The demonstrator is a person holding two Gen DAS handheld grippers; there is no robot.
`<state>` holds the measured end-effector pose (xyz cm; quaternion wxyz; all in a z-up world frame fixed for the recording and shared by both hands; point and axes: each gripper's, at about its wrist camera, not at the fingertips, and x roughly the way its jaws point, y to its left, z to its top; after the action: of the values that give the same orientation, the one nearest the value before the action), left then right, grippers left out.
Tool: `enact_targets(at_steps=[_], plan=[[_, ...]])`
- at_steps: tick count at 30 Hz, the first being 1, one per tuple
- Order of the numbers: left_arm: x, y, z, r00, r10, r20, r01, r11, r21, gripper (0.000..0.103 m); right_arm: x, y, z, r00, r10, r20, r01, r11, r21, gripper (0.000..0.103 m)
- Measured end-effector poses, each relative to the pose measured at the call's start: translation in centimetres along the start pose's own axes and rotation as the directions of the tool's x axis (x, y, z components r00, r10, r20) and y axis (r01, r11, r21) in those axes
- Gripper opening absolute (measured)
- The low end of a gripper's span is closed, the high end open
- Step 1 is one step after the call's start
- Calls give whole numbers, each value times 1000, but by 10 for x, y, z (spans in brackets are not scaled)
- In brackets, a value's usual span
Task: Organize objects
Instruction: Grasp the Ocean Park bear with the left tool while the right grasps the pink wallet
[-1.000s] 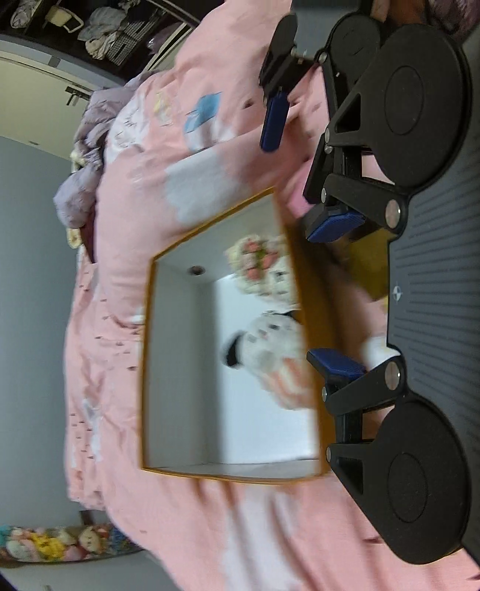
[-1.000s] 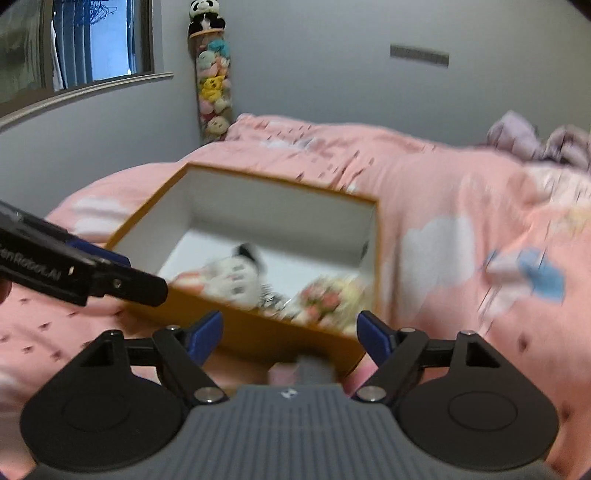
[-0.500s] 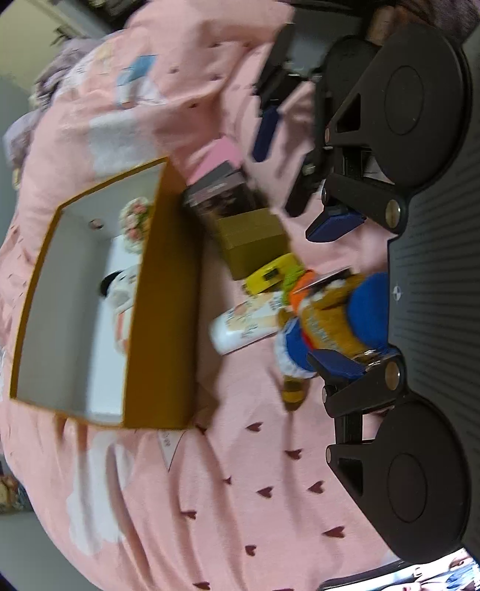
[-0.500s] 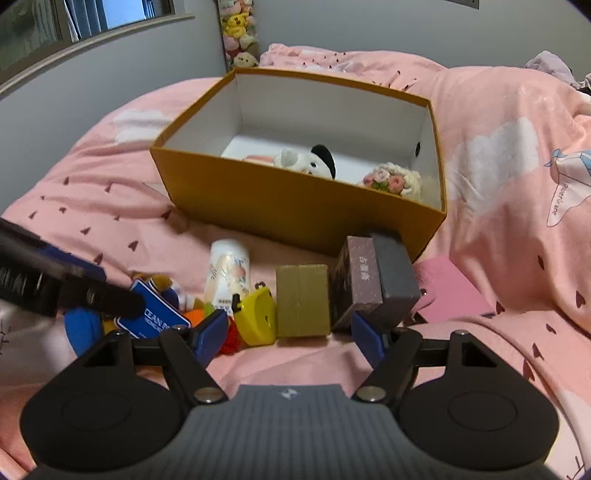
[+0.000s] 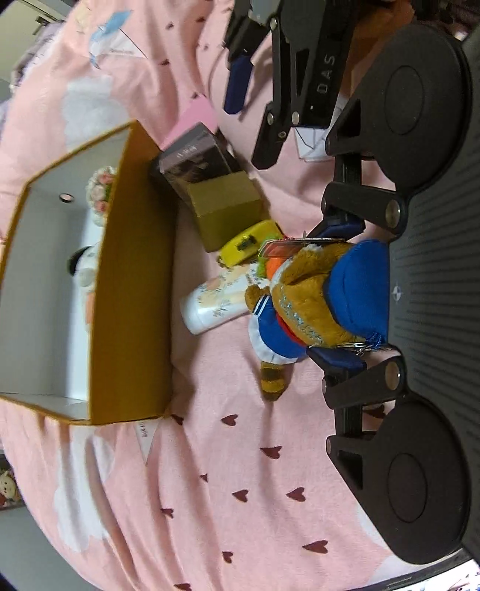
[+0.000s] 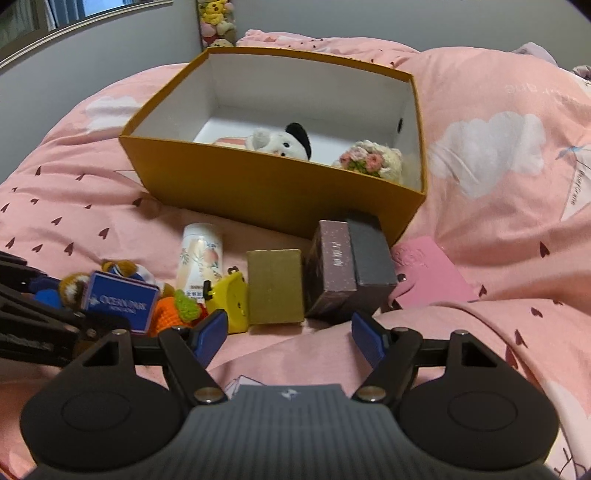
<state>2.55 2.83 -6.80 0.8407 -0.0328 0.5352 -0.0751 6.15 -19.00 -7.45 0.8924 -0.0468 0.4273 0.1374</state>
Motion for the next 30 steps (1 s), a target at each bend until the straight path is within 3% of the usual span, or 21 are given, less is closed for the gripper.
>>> enact_targets(at_steps=[5,9,15,24,30], plan=[[-27,1,5,994,-41,104,41,999,-3,64,-1,-6,7,1000,-18,22,18,1000,6,74],[-47,1,12,972,-59,229,60,998,2,64,-2,-12,17,998,-40,44,39,999,12,70],[-25,-2,28,957,-32,288,29,999,15,64,8,-25,34,995,-80,58,79,997,23,69],[25,6,21,993,-11,115,17,999,-43,66,26,-55,41,996,-83,26,80,991,111,58],[26,14,19,997,-19,72,25,996,-85,67,36,-64,40,997,-80,2,79,986,146,56]])
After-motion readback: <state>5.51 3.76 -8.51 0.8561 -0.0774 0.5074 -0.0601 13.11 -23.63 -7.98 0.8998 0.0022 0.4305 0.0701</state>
